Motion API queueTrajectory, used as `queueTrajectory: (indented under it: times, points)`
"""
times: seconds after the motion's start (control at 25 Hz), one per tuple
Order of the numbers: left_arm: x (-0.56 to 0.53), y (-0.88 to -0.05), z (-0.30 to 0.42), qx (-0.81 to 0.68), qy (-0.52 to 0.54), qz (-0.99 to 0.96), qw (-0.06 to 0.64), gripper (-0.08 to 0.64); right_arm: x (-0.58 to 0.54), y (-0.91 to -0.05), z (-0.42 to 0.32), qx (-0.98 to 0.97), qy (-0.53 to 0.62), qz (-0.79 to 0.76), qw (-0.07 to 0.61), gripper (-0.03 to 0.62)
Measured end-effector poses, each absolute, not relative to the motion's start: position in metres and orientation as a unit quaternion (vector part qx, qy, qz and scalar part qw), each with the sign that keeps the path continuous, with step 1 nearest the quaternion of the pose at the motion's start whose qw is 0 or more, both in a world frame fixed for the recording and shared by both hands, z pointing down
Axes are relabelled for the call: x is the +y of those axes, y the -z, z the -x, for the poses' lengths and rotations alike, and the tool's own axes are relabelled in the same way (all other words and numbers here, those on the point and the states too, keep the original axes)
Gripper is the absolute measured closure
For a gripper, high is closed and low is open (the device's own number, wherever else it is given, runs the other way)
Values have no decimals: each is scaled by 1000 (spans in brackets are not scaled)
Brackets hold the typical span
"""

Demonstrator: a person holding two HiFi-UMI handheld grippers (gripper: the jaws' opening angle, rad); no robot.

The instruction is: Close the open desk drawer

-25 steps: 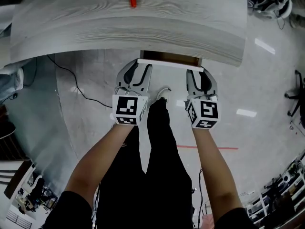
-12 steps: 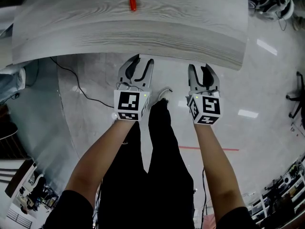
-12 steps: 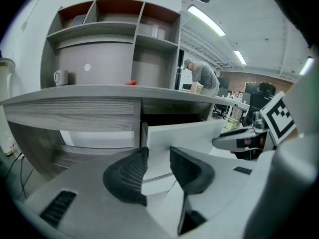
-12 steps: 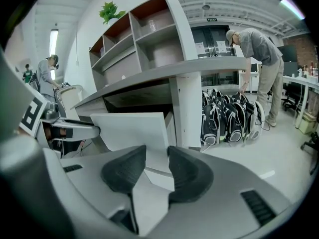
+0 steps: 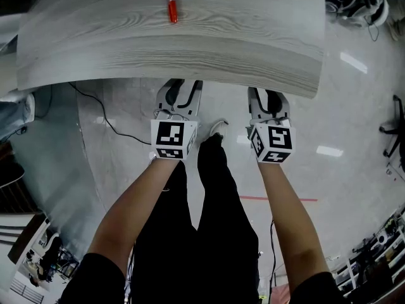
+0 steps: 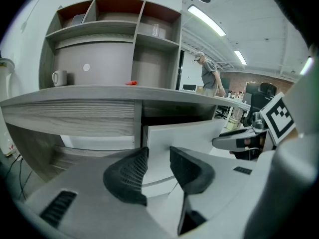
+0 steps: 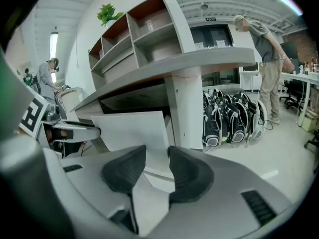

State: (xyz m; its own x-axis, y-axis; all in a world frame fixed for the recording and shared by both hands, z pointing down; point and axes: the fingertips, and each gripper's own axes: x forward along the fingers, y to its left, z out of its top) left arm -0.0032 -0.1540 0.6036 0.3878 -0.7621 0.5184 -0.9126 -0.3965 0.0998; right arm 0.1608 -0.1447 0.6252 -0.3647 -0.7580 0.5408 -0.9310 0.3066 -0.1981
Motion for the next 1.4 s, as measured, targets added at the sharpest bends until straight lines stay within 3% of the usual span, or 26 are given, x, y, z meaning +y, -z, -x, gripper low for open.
queueTrajectory:
  times: [1.12, 1.4]
  points:
    - [-182, -607, 3, -492, -191, -826, 198, 408, -172, -624, -164, -791, -223, -536, 194, 442]
    - [-162, -601, 5, -488, -182, -825, 218, 410, -158, -612, -161, -780, -241, -552, 171, 454]
